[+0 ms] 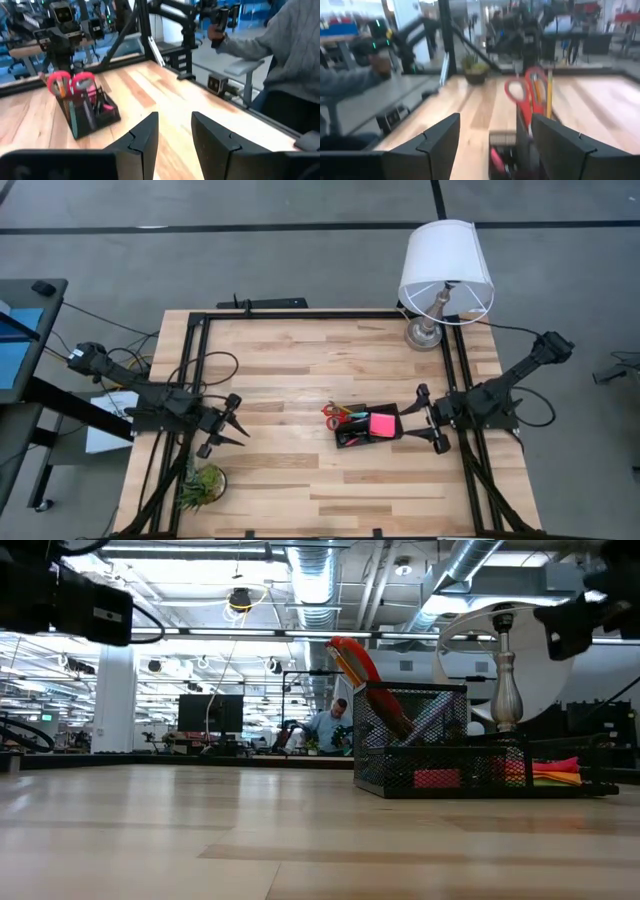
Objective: Pick and place office supplies into organizer
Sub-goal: Return to Home Position
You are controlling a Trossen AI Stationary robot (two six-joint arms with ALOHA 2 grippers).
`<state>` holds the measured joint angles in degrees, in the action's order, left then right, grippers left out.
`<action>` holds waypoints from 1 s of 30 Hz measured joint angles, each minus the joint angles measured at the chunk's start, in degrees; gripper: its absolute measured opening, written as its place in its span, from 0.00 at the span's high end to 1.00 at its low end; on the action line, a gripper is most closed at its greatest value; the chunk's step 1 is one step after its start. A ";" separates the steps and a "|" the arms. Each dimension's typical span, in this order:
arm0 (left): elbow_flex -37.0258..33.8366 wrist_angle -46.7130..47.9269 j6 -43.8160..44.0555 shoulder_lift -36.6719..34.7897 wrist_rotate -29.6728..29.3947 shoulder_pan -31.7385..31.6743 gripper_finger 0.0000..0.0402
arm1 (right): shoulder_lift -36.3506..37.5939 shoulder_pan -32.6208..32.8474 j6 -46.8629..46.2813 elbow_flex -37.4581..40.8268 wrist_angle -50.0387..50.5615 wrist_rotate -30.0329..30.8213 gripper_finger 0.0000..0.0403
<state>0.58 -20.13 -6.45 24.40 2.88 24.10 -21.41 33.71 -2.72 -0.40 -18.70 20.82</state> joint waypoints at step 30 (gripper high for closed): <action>-0.15 18.11 2.97 0.75 -4.33 0.00 0.73 | 0.00 0.00 -9.36 0.00 9.75 0.04 0.41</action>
<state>0.43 -2.02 -3.49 25.15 -1.45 24.10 -21.41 33.71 -12.08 -0.40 -8.95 20.86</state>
